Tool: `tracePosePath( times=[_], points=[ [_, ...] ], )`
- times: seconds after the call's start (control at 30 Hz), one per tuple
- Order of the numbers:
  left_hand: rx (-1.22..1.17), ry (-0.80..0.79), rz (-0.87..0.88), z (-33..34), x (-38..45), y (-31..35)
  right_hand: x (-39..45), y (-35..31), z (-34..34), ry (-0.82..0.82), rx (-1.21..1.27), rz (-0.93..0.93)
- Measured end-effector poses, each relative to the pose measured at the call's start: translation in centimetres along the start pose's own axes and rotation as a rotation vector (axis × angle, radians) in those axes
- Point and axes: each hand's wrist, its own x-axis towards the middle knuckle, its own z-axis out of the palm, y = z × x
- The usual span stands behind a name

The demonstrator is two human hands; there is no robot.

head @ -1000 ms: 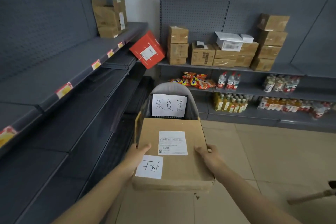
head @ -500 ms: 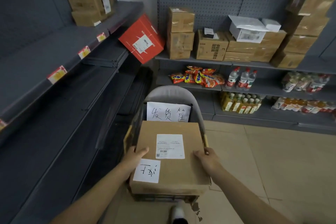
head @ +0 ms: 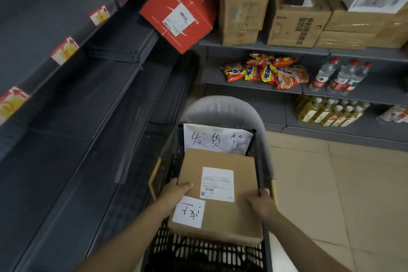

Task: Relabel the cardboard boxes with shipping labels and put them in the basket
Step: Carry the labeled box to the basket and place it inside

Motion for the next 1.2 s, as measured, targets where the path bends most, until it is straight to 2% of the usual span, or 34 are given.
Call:
tracePosePath(
  times=[0.27,0.6,0.83,1.2],
  points=[
    [0.102,-0.038,-0.112,0.7,8.0,1.2,6.6,-1.3,2.4,0.005,-0.154,0.131],
    [0.148,0.091,-0.209,2.8,17.3,-0.1,15.4,-1.2,6.5,0.037,-0.196,0.304],
    [0.216,0.097,-0.25,4.0,22.7,-2.3,19.4,0.4,8.7,0.067,-0.182,0.317],
    [0.19,0.081,-0.229,5.3,26.5,-2.2,22.5,0.9,8.6,-0.02,-0.085,0.245]
  ],
)
